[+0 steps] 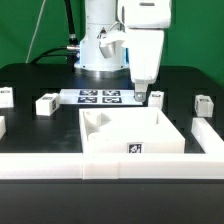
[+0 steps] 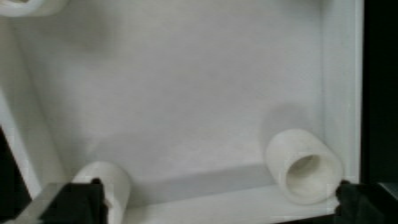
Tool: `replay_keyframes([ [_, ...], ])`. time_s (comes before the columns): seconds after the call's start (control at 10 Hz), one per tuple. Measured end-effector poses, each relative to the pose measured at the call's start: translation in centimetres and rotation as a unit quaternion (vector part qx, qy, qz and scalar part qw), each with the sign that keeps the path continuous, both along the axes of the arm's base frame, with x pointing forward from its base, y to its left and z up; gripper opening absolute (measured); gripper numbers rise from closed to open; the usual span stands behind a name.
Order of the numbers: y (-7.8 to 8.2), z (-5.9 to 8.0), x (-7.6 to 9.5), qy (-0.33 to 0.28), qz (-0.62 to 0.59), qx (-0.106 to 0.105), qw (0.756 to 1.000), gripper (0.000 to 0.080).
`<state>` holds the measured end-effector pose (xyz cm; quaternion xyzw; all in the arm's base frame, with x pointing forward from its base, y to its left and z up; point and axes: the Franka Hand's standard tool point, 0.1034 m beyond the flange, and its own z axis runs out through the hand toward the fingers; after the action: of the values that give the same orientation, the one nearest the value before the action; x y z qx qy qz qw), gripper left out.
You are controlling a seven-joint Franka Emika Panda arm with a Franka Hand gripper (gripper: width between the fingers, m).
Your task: Assemble one leg
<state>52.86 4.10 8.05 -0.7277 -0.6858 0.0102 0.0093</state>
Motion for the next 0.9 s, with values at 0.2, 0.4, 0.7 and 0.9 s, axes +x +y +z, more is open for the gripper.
replay_keyframes([
  [0.2, -1.1, -0.9, -1.5, 0.001, 0.048, 0.004, 0.999, 0.065],
  [0.4, -1.6, -2.4, -3.9, 0.005, 0.063, 0.008, 0.998, 0.065],
  [0.7, -2.1, -6.0, -6.1, 0.006, 0.056, 0.016, 0.998, 0.065],
  [0.9, -2.3, -6.8, -6.4, 0.013, 0.052, 0.017, 0.998, 0.065],
])
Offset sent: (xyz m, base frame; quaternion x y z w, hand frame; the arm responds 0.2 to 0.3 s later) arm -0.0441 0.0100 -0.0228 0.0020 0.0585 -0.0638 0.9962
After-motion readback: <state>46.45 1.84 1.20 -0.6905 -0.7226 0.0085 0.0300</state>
